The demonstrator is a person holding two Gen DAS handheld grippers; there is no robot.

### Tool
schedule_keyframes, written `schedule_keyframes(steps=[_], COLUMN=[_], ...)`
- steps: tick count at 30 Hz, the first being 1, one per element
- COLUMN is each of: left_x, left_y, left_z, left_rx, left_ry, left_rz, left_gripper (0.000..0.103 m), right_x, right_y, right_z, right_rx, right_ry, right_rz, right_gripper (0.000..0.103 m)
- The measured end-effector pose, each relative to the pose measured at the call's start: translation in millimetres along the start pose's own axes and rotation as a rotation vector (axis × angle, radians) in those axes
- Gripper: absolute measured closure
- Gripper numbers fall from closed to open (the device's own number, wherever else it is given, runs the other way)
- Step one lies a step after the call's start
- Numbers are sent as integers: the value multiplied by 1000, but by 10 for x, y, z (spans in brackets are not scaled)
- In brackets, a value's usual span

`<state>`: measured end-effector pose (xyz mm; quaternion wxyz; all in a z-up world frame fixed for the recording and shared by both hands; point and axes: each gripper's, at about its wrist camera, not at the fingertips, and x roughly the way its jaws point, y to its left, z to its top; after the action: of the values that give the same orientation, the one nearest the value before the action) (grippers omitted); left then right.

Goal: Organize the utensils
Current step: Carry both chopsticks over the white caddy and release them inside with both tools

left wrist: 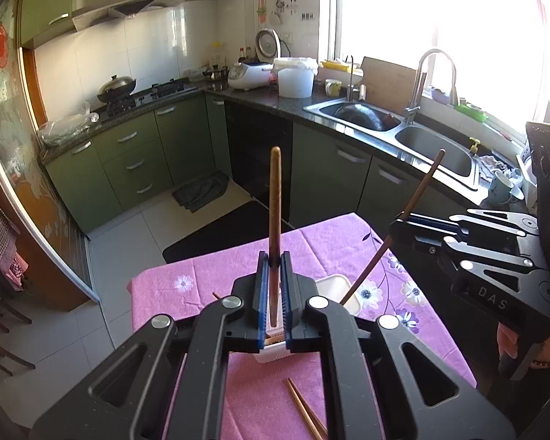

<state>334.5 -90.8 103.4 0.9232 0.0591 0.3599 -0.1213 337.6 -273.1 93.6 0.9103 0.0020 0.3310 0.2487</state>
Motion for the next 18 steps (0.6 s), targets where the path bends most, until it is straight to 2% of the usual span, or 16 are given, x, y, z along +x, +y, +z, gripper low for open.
schedule_keyframes(steps=[4,8,10,15,18], left_x=[276,342,274,-90,-263], left_y=[40,85,100,88,60], left_z=[-154,-261,-263,-324,-471], left_rx=[-14,-25,-28,-27,-27], left_ry=[72,105,94,52,63], left_rz=[6,9,13,7,2], left_gripper=[96,93,89,89,85], right_x=[250,214,90,-356,-496], right_y=[-30,-8,20,112,142], right_z=[-133,-189,-185,-277,-398], right_rx=[-9,-9,-13,-22,-27], right_ry=[55,52,33,-22,-24], right_rz=[-4,2,4,15,13], right_gripper=[96,96,96,96,96])
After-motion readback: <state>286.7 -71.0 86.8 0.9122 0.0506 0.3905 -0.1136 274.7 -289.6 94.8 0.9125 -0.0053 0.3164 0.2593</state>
